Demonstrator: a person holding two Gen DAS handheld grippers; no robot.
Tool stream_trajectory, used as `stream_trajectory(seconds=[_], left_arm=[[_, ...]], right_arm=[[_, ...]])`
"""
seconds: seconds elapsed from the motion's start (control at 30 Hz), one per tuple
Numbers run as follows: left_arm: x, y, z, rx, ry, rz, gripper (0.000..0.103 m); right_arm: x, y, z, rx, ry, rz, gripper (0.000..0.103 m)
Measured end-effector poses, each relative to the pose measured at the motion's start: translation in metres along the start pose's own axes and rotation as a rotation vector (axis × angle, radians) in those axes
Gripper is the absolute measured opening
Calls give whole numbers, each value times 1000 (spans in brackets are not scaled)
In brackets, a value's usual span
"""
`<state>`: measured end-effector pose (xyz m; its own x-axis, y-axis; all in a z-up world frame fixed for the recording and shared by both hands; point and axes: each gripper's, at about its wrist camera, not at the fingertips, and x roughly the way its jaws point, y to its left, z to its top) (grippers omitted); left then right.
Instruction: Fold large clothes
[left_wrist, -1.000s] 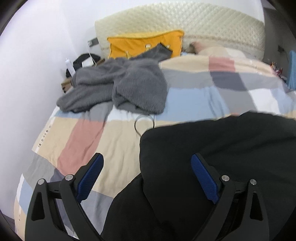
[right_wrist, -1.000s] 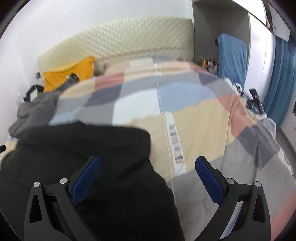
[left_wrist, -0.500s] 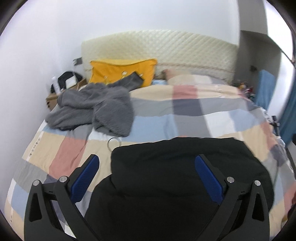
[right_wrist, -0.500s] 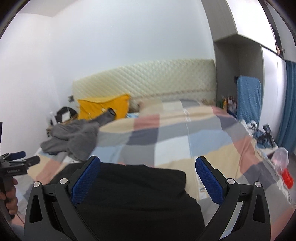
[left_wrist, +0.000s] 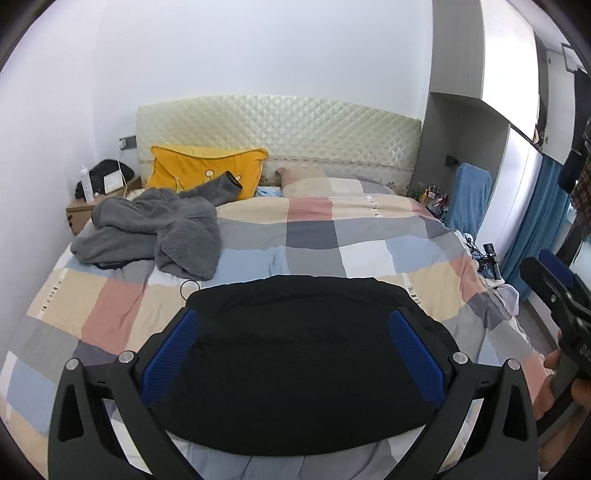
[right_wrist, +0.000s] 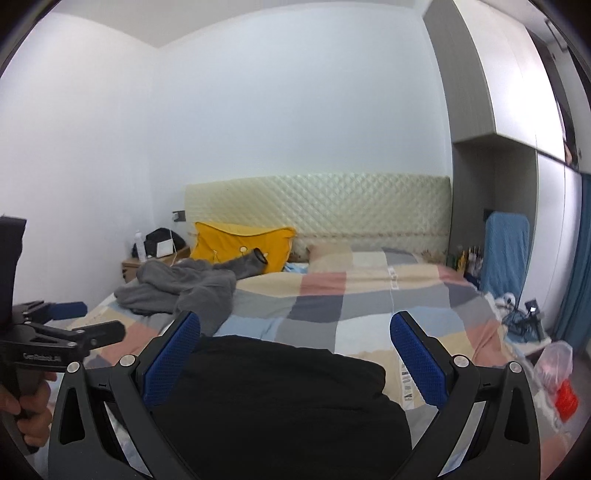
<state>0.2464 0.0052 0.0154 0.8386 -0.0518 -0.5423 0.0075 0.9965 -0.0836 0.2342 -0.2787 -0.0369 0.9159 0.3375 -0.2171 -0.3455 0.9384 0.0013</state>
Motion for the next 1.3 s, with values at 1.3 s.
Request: stream_trajectory(seconds=[1.3], left_arm=[[-94,6,-82,-13,-30,-23,103]], right_arm=[[-103,61,-64,78,83,34,103]])
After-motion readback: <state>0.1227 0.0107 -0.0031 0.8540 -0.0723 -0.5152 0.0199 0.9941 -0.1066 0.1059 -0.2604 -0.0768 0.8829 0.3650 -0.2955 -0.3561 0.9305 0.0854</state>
